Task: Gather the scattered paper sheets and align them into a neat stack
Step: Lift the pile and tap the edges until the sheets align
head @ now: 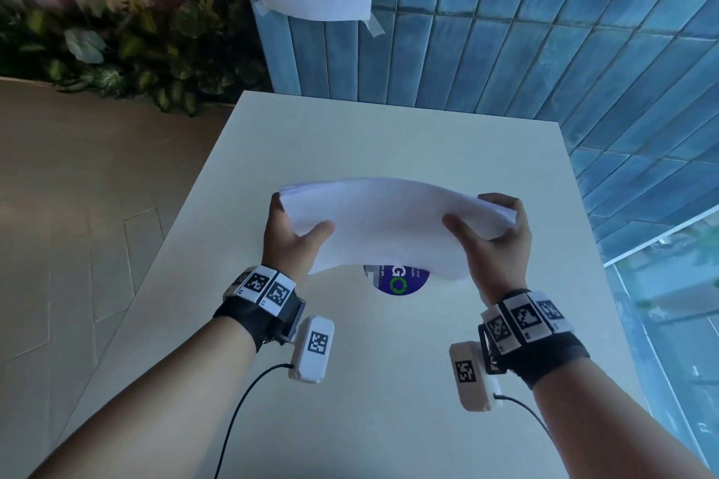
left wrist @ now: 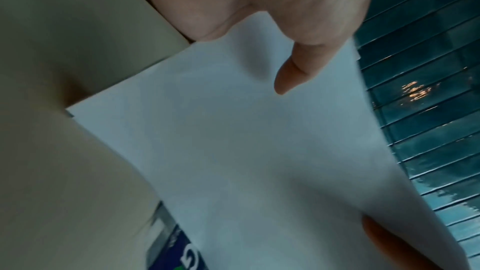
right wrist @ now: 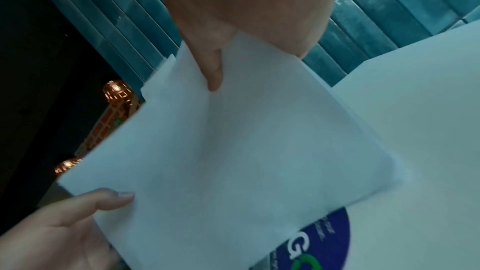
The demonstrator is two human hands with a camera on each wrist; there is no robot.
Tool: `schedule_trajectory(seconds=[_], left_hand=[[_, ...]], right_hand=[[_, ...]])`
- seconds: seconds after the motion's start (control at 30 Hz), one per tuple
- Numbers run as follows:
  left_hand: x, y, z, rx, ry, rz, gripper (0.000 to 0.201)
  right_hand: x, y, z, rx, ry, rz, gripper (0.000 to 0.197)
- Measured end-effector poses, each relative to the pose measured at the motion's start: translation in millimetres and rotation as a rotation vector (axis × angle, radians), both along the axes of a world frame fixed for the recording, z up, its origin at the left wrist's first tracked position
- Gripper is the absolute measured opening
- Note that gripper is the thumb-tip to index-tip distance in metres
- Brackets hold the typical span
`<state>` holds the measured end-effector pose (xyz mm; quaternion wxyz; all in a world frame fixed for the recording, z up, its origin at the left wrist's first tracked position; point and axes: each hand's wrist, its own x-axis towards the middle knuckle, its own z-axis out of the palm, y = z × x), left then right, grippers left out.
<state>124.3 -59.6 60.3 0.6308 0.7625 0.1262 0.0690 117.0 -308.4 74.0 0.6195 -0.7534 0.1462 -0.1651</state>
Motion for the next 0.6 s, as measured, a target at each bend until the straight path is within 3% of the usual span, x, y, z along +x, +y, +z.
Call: schedule_trajectory(seconds=[0.1,0.3,0.4,0.5,0.6], left_hand=[[-4,1,-12,0.013,0.045,-0.001,0.056],[1,3,-15,-0.011,0.034,-0.017,0.037],[2,6,-15,-0.038,0.038,-0.016,0.031],[4,7,-16,-0.086,0.087,-0.015,0.027],[8,7,-21,-0.171,0.148,-0.003,0.037]], right_hand=[[-2,-3,-12,0.039,0.046,-0.004,0.049],[3,-9,-23,0.103,0.13,0.035,0.019],[8,-14,-21,0.155,0.174,0.094,0.018],[12,-17,-23,0.164,0.189,0.138,0.027],[13,-20,-28,0.148,0.227,0.147,0.059]])
